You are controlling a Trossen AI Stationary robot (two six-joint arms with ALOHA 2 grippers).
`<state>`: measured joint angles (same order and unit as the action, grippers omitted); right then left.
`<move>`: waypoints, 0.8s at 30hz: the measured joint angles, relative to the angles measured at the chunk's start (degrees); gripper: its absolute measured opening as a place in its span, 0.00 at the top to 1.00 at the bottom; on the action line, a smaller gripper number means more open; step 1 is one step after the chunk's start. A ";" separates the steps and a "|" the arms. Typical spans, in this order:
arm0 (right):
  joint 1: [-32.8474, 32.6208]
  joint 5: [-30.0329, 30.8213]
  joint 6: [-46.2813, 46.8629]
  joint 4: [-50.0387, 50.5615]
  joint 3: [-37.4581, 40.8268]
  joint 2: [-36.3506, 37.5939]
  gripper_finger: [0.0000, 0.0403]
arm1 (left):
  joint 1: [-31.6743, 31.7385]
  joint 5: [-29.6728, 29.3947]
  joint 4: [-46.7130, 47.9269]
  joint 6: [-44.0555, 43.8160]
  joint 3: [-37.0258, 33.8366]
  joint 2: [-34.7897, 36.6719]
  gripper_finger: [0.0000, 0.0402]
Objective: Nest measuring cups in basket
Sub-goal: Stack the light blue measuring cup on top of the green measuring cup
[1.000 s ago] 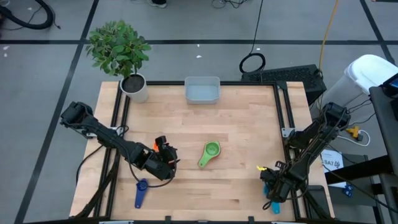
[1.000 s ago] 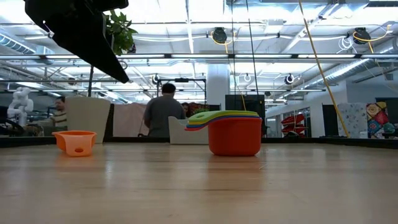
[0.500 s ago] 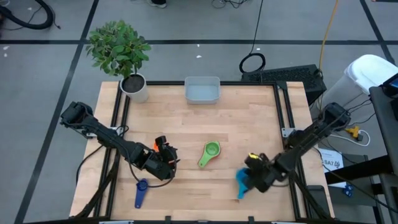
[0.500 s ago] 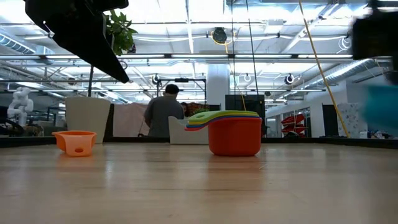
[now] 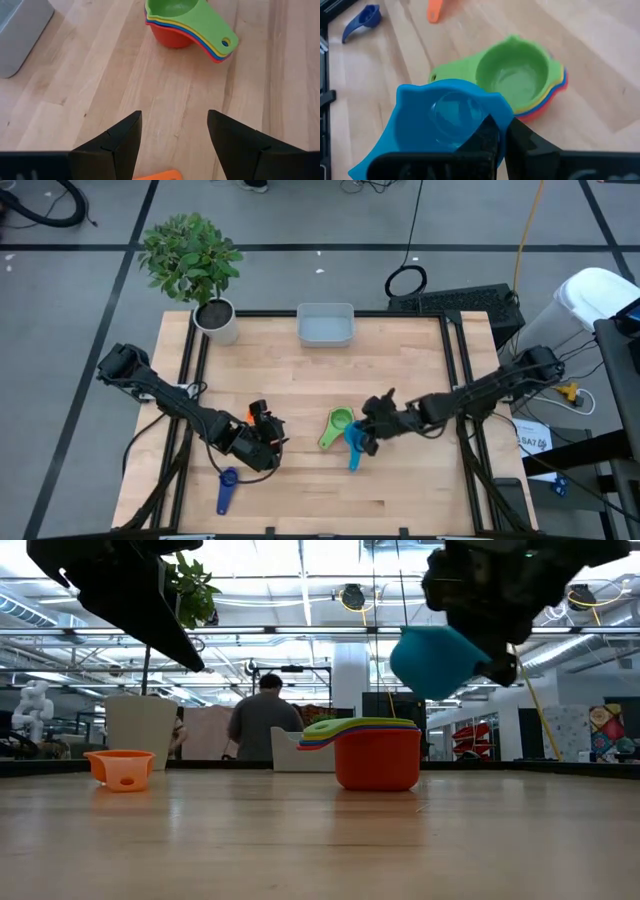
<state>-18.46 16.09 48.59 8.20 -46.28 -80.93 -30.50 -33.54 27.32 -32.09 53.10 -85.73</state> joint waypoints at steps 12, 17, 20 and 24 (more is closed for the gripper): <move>7.81 -5.11 -11.34 -0.22 -5.08 -3.78 1.00 | 0.11 -1.97 -0.47 -0.65 0.02 0.00 0.43; 9.54 -6.90 -13.07 0.91 -6.59 -6.30 1.00 | -0.08 -2.05 -0.44 -1.22 0.02 0.00 0.43; 10.33 -7.30 -13.10 0.89 -6.61 -6.56 1.00 | -0.37 -2.04 -0.43 -1.45 0.02 0.00 0.43; 11.35 -8.13 -13.09 1.14 -6.61 -6.56 1.00 | -0.39 -2.19 -0.43 -1.43 0.02 0.00 0.43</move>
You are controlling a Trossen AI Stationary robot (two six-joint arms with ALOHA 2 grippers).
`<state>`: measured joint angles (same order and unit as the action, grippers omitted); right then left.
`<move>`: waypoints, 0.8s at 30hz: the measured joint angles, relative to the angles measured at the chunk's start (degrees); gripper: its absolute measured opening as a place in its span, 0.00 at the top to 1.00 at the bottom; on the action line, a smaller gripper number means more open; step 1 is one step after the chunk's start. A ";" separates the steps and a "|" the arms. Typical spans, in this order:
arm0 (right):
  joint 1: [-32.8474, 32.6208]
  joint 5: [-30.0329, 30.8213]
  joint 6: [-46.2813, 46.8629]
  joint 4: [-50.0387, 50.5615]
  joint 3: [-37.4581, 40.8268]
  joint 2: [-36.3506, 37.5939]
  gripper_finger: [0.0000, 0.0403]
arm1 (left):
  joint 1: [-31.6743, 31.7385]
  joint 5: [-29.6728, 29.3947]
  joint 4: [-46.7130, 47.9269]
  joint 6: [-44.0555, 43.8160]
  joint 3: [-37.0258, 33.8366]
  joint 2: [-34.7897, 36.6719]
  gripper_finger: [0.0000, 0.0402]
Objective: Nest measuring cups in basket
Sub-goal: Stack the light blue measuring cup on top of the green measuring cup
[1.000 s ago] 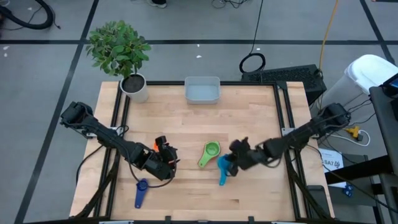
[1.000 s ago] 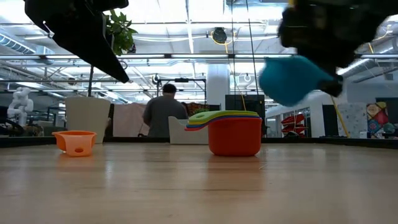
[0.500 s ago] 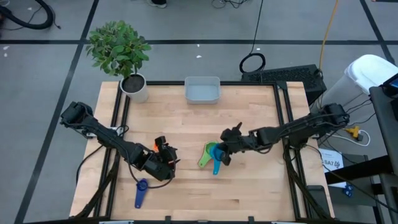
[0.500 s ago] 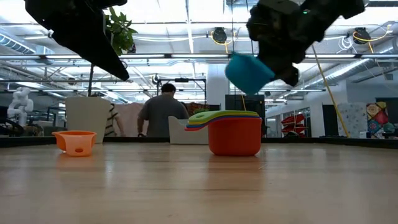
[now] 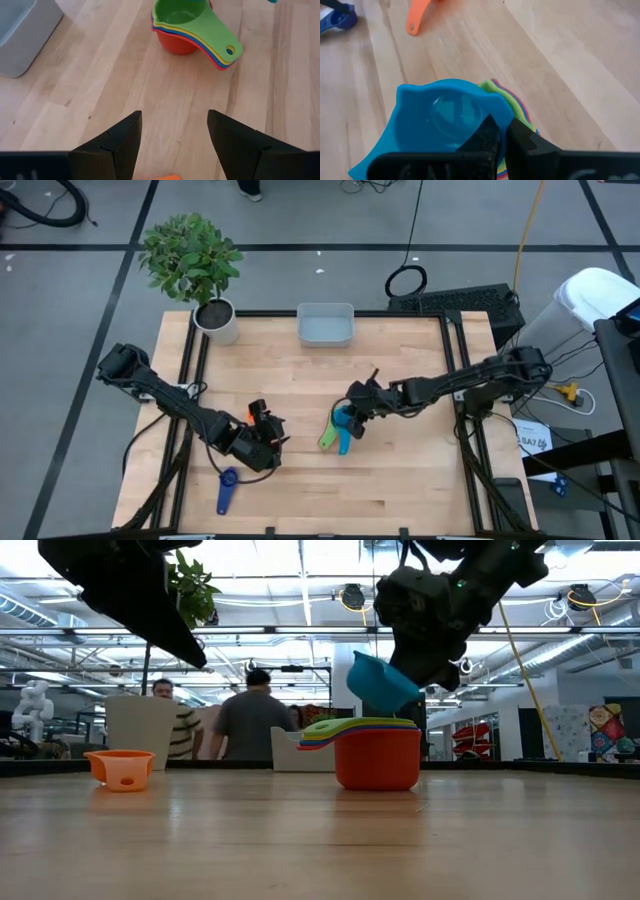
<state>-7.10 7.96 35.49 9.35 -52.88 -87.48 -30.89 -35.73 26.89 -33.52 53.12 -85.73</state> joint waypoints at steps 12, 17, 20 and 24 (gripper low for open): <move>1.32 -0.89 -0.16 0.93 -0.02 -0.46 1.00 | 0.00 -0.35 -0.12 -0.27 0.00 0.00 0.43; 1.32 -2.01 -0.07 0.78 -0.04 -0.76 0.97 | 0.00 -0.35 -0.15 -0.44 0.00 0.00 0.43; 1.45 -1.99 -0.01 0.70 -0.04 -0.76 0.93 | 0.00 -0.35 -0.15 -0.44 0.00 0.00 0.43; 1.52 -1.92 -0.08 0.70 -0.04 -0.76 0.91 | 0.00 -0.35 -0.13 -0.62 0.00 0.00 0.43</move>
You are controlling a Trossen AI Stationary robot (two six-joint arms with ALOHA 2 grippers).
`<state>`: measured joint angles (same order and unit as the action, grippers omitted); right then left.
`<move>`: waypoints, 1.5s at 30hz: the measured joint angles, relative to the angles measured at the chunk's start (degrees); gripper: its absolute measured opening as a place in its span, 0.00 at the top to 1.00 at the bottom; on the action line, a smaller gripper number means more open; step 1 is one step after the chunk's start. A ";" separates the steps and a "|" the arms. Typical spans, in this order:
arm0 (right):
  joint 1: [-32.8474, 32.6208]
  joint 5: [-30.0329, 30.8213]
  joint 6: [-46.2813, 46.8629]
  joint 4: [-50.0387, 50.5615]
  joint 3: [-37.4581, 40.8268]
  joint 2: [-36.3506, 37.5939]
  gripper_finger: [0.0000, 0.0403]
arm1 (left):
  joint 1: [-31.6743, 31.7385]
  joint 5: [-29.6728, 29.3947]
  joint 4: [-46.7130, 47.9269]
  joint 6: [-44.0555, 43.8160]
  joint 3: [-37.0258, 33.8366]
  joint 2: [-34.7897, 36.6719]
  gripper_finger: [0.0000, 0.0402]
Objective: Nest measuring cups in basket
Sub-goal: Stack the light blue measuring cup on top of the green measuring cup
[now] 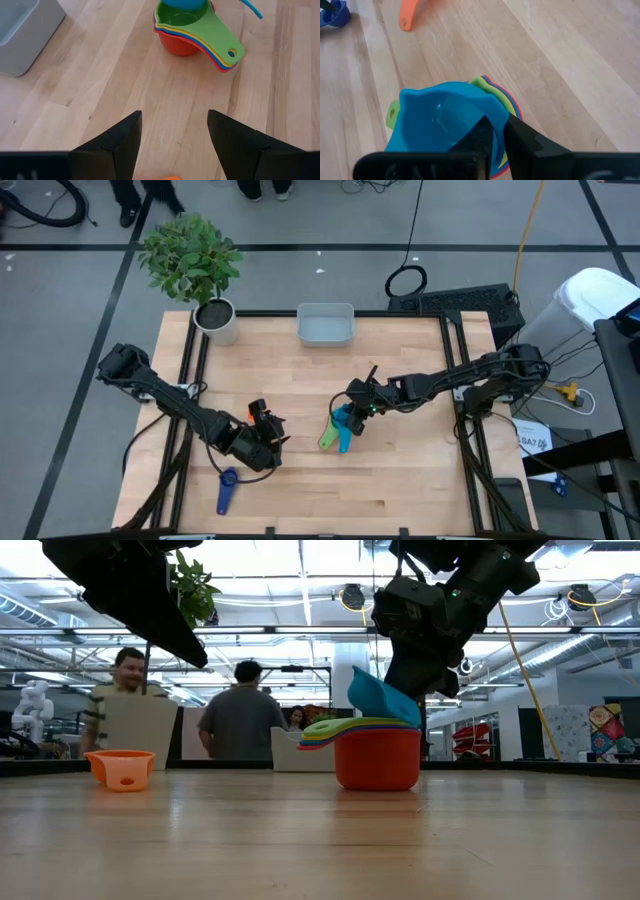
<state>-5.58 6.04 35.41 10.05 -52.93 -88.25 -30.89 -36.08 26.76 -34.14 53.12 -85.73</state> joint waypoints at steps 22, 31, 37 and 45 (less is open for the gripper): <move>0.00 -0.29 0.17 -0.03 0.00 0.00 0.74 | -1.05 -0.02 0.01 -0.89 0.00 0.00 0.43; 0.02 -0.22 0.95 -0.03 0.00 0.00 0.56 | -1.07 -0.02 0.01 -0.98 0.00 0.00 0.43; -0.11 -0.17 -0.32 3.54 0.00 1.08 0.57 | -1.51 -0.03 0.08 -2.07 0.00 0.00 0.43; -3.10 4.12 -4.37 21.96 0.04 11.45 0.61 | -1.81 -0.04 1.44 -3.52 0.00 0.00 0.43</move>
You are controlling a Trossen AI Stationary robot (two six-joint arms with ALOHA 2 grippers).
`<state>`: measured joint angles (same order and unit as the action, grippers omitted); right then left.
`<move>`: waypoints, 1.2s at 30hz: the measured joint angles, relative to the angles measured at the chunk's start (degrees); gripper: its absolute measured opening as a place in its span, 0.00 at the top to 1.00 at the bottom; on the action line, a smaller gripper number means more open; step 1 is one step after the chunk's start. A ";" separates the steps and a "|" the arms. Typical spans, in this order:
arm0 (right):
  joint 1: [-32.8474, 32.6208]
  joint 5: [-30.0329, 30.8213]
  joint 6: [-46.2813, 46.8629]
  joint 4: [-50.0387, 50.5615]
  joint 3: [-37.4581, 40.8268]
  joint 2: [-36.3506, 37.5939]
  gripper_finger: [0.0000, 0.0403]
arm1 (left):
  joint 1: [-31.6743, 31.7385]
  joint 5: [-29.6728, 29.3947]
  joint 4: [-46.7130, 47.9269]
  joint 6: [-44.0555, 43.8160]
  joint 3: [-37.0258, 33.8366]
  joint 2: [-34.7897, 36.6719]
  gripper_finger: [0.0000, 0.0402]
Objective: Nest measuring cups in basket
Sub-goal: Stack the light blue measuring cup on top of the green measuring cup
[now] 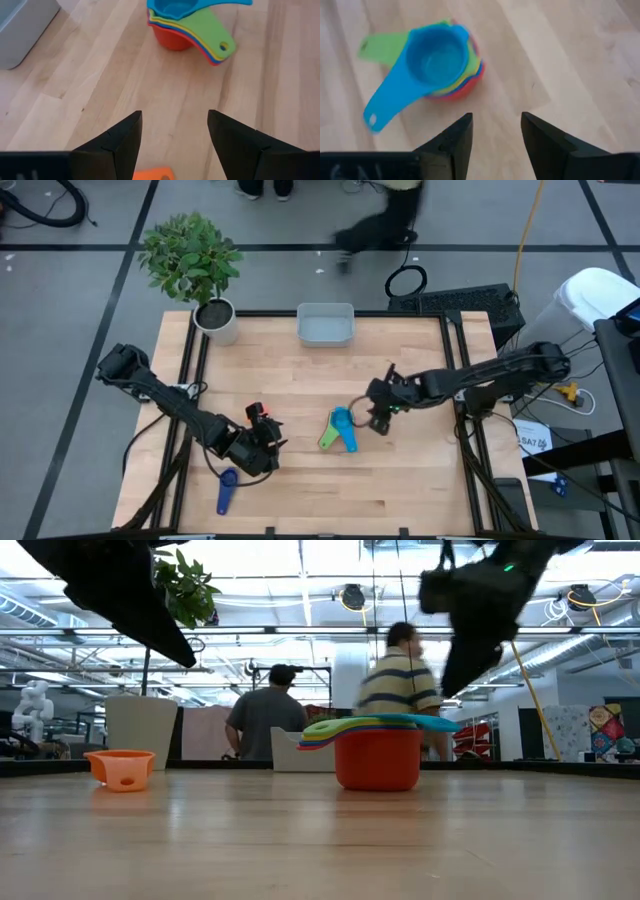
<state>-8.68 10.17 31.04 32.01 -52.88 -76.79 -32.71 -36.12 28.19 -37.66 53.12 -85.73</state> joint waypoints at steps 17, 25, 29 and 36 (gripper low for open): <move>-13.81 -2.85 2.45 -7.45 2.78 -8.65 0.98 | 3.28 0.62 -1.50 2.61 -0.02 -0.44 0.43; -12.70 -3.00 5.32 -11.83 2.76 -9.47 0.92 | 4.01 1.03 -4.54 3.69 -0.02 -0.44 0.43; -12.66 -4.46 4.23 -17.10 2.75 -12.81 0.98 | 4.15 1.05 -5.59 5.21 -0.02 -0.44 0.43; -11.96 -4.82 3.23 -21.33 2.80 -16.79 1.00 | 4.11 1.12 -5.37 5.56 -0.02 -0.44 0.43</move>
<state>-20.65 5.35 34.27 10.67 -50.09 -93.59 -28.60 -35.00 22.83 -32.10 53.10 -86.17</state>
